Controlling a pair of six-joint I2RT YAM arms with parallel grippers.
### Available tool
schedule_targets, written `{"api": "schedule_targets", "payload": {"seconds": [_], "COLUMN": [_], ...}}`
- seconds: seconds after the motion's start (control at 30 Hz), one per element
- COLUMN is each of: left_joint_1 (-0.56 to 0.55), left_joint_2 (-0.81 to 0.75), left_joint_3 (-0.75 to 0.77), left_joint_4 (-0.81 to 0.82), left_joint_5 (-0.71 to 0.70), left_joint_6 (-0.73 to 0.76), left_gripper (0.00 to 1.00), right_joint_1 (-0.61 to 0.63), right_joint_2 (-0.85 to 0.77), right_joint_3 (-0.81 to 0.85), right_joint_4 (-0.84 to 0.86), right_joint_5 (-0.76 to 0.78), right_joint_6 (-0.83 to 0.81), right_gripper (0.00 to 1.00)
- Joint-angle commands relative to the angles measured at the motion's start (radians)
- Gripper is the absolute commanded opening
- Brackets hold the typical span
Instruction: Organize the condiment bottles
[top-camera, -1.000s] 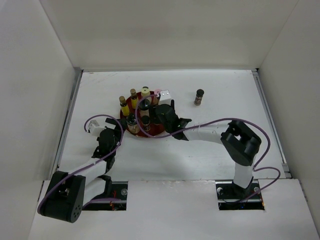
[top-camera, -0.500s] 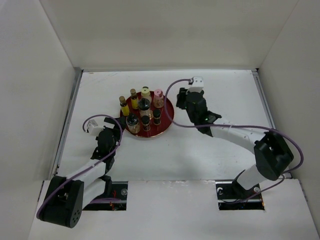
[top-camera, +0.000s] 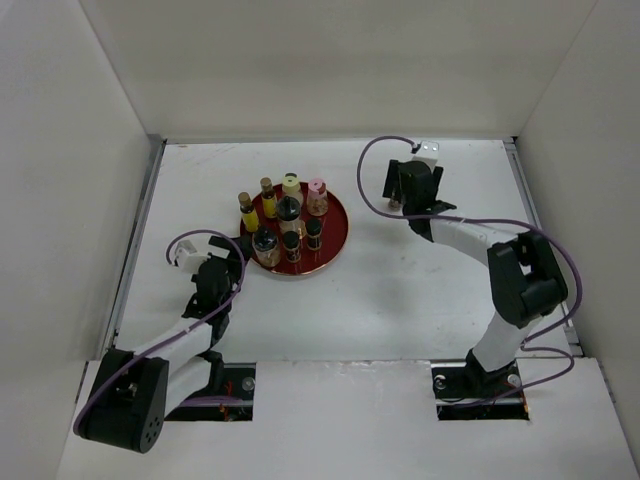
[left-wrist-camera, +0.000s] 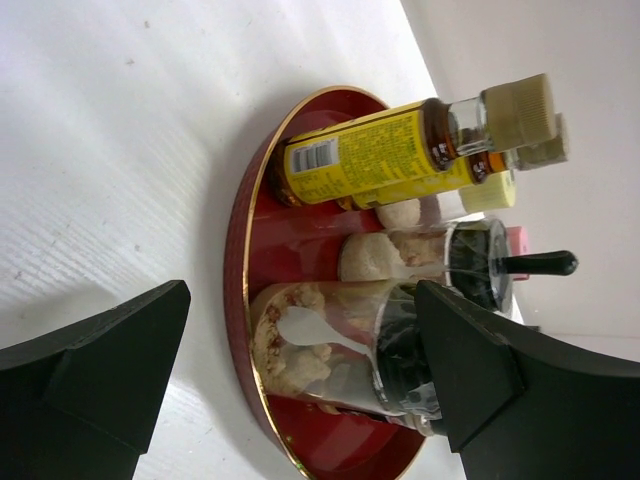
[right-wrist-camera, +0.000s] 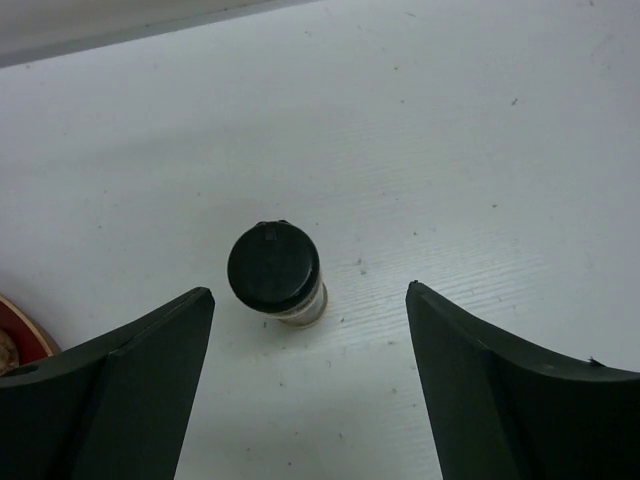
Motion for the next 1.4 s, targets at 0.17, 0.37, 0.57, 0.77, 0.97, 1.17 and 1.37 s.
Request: {"api": "schedule_targets", "payload": {"seconds": [0.17, 0.37, 0.57, 0.77, 0.97, 1.17, 1.37], "left_joint_1": [-0.006, -0.006, -0.008, -0.008, -0.009, -0.006, -0.002], "left_joint_2": [0.038, 0.032, 0.050, 0.030, 0.019, 0.003, -0.033], "left_joint_3": [0.010, 0.007, 0.013, 0.010, 0.010, 0.007, 0.008], "left_joint_4": [0.043, 0.048, 0.049, 0.043, 0.037, 0.031, -0.010], "left_joint_5": [-0.012, -0.027, -0.020, -0.023, -0.021, -0.020, -0.026], "left_joint_6": [0.010, 0.013, 0.008, 0.011, 0.011, 0.011, 0.014], "left_gripper": [1.00, 1.00, 1.00, 1.00, 1.00, 1.00, 1.00], "right_joint_1": [-0.018, -0.032, -0.036, 0.013, 0.138, 0.256, 0.335], "right_joint_2": [0.133, 0.173, 0.163, 0.013, -0.074, -0.009, 0.109], "right_joint_3": [0.168, 0.196, 0.191, 0.109, 0.086, 0.147, 0.231], "right_joint_4": [-0.011, -0.032, -0.039, 0.032, 0.040, 0.041, 0.029], "right_joint_5": [-0.050, -0.065, -0.068, -0.055, -0.073, -0.078, -0.056], "right_joint_6": [-0.066, -0.058, -0.043, -0.055, -0.041, -0.034, -0.047], "right_gripper": [0.79, 0.67, 0.44, 0.37, 0.35, 0.34, 0.35]}}
